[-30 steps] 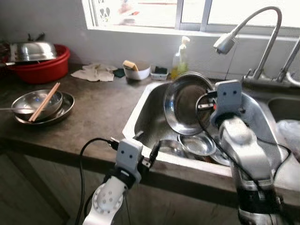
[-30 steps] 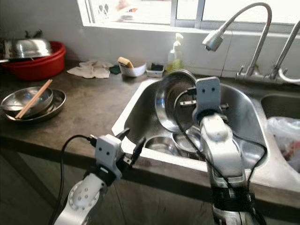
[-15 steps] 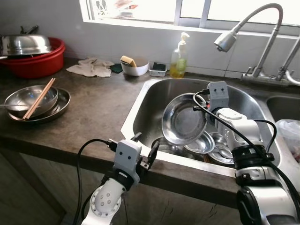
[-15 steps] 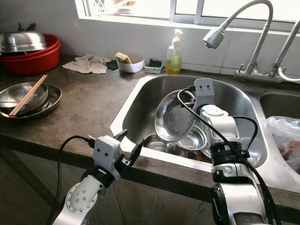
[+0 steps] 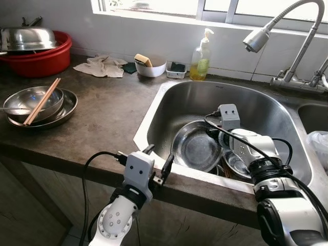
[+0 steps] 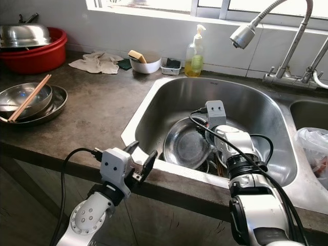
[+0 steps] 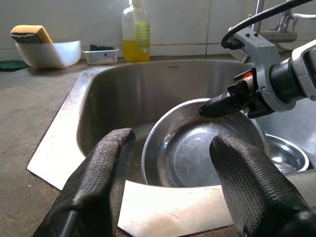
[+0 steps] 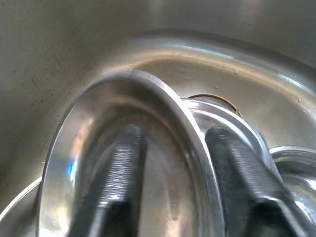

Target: Kitchen organization

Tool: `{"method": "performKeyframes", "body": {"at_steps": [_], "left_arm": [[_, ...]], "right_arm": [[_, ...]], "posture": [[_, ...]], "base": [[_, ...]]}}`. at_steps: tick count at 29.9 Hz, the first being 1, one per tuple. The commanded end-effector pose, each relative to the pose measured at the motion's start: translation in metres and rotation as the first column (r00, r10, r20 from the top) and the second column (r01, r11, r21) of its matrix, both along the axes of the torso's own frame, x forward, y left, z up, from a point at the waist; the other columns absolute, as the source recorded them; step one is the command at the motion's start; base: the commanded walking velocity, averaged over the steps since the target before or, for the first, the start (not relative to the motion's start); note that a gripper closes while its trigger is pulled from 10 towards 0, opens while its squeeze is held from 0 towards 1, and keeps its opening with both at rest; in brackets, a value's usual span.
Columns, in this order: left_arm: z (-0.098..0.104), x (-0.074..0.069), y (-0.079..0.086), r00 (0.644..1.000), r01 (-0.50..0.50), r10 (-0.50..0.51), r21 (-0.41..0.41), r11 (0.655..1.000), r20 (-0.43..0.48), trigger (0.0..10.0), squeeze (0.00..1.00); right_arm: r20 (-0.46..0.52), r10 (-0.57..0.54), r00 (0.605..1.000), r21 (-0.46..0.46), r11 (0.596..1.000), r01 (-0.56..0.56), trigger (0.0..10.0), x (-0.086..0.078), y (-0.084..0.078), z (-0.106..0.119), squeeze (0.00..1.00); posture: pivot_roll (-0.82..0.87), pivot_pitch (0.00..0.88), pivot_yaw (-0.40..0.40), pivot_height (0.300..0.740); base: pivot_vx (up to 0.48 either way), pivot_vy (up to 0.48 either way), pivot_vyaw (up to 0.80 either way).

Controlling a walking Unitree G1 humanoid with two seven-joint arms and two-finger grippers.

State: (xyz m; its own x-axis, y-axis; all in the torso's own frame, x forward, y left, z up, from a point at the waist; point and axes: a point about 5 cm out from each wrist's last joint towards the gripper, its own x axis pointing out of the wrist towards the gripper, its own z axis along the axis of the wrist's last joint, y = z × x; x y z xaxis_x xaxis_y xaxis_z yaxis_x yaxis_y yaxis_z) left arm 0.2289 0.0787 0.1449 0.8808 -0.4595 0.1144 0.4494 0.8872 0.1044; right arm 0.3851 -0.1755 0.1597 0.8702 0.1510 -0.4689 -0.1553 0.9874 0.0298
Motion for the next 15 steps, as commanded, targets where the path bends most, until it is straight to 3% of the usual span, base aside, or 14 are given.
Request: {"method": "performKeyframes", "body": {"at_steps": [1, 4, 5, 6, 7, 15], "left_arm": [[0.004, 0.001, -0.001, 1.0, -0.006, 0.006, 0.004, 1.0, 0.007, 10.0, 0.0], [0.004, 0.002, -0.001, 1.0, -0.01, 0.01, 0.002, 1.0, 0.01, 10.0, 0.0], [0.004, 0.004, -0.001, 1.0, -0.012, 0.012, 0.001, 1.0, 0.011, 10.0, 0.0], [0.004, 0.004, -0.001, 1.0, -0.012, 0.012, 0.001, 1.0, 0.011, 10.0, 0.0], [0.004, 0.004, -0.001, 1.0, -0.012, 0.012, 0.001, 1.0, 0.012, 10.0, 0.0], [0.004, 0.008, -0.001, 1.0, -0.012, 0.012, 0.0, 1.0, 0.019, 10.0, 0.0]], "right_arm": [[0.074, 0.004, 0.997, 0.019, 1.0, -0.005, 10.0, 0.005, -0.001, 0.017, 1.0], [0.131, -0.008, 0.991, -0.005, 1.0, 0.008, 10.0, 0.006, -0.003, 0.024, 1.0], [0.167, -0.018, 0.986, -0.018, 1.0, 0.021, 10.0, 0.006, -0.003, 0.03, 0.38], [0.186, -0.02, 0.982, -0.021, 0.999, 0.024, 10.0, 0.005, -0.004, 0.033, 0.08], [0.212, -0.024, 0.977, -0.021, 0.999, 0.029, 10.0, 0.004, -0.003, 0.037, 0.0], [0.428, -0.084, 0.9, -0.001, 0.996, 0.094, 10.0, -0.018, -0.007, 0.065, 0.0]], "posture": [[0.11, 0.081, -0.078, 0.74], [0.11, 0.077, -0.077, 0.74], [0.11, 0.067, -0.08, 0.74], [0.11, 0.064, -0.081, 0.74], [0.11, 0.063, -0.08, 0.74], [0.1, 0.038, -0.077, 0.74]], "base": [[0.0, 0.0, 0.0], [0.0, 0.0, 0.0], [0.0, 0.0, 0.0], [0.0, 0.0, 0.0], [0.0, 0.0, 0.0], [0.0, 0.0, 0.0]]}}
